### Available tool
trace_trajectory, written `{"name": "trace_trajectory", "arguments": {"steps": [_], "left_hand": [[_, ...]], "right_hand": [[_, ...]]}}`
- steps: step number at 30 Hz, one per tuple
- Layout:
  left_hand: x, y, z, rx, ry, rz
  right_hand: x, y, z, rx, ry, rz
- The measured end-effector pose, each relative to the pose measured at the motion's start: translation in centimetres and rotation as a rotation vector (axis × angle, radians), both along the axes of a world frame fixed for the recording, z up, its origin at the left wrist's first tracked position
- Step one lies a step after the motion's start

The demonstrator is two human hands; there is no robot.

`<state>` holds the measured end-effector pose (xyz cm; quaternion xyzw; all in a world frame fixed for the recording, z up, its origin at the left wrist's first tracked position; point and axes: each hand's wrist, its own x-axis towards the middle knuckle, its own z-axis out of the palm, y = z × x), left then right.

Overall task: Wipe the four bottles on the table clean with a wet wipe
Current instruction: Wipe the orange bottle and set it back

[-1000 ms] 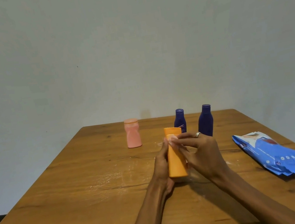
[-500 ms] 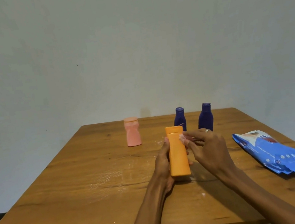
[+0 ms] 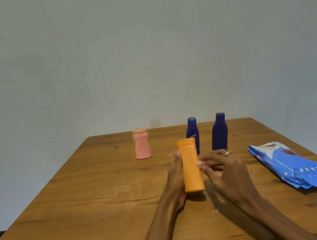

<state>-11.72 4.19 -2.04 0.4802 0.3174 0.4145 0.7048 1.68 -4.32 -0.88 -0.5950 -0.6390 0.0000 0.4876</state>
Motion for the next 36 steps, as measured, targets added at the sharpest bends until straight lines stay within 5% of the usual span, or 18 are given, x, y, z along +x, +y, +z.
{"name": "trace_trajectory", "arguments": {"steps": [7, 19, 28, 36], "left_hand": [[-0.2, 0.4, -0.4, 0.055, 0.031, 0.051], [0.4, 0.8, -0.6, 0.041, 0.133, 0.227], [0.1, 0.1, -0.1, -0.071, -0.001, 0.150], [0.6, 0.5, -0.6, -0.062, 0.010, 0.138]], "right_hand": [[-0.5, 2.2, 0.4, -0.030, 0.095, 0.009], [-2.1, -3.1, -1.3, -0.285, -0.111, 0.032], [-3.7, -1.4, -1.6, -0.151, -0.079, -0.110], [-5.5, -1.0, -2.7, -0.138, -0.178, 0.036]]}}
